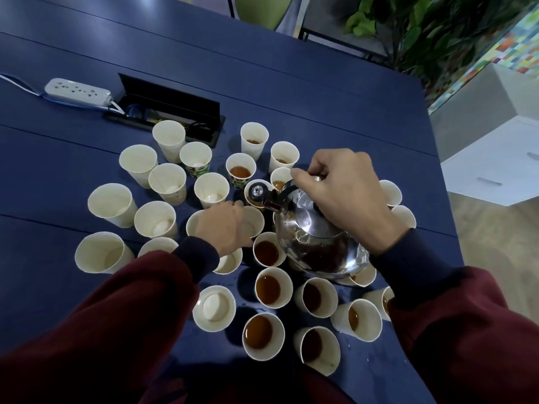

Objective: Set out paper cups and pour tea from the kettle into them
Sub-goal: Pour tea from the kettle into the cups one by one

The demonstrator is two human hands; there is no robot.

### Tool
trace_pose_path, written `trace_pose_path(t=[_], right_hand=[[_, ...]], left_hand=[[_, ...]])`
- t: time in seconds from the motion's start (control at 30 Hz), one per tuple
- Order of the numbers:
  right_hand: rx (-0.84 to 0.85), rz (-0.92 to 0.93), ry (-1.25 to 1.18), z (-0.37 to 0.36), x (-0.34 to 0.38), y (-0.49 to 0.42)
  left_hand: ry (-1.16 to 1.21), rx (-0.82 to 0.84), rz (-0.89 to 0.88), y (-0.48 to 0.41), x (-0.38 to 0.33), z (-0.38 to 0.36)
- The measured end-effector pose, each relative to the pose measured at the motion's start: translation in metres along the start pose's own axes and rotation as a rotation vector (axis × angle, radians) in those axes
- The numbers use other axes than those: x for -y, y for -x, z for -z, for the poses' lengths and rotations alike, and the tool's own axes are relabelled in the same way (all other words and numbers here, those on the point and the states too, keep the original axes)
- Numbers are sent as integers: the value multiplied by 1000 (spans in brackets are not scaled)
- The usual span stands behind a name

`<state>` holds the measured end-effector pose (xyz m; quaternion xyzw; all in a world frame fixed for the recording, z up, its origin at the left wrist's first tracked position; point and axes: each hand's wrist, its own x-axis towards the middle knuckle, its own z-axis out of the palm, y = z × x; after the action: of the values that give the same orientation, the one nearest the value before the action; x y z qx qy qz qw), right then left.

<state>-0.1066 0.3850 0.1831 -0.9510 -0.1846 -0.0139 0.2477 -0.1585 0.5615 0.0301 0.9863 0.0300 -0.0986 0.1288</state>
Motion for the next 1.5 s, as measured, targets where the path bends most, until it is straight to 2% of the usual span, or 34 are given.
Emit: trace_pose_path(t=[0.3, 0.67, 1.13, 1.37, 1.5], right_hand=[[79, 8, 96, -8, 13, 8], [67, 64, 152, -11, 24, 12], [88, 37, 198, -6, 22, 11], [68, 25, 143, -2, 23, 10], [15, 19, 76, -2, 24, 15]], left_hand=[[85, -47, 45, 6, 8, 0], [86, -68, 84, 3, 11, -7], [70, -11, 88, 1, 8, 1], [111, -14, 113, 7, 8, 4], [145, -95, 151, 21, 10, 16]])
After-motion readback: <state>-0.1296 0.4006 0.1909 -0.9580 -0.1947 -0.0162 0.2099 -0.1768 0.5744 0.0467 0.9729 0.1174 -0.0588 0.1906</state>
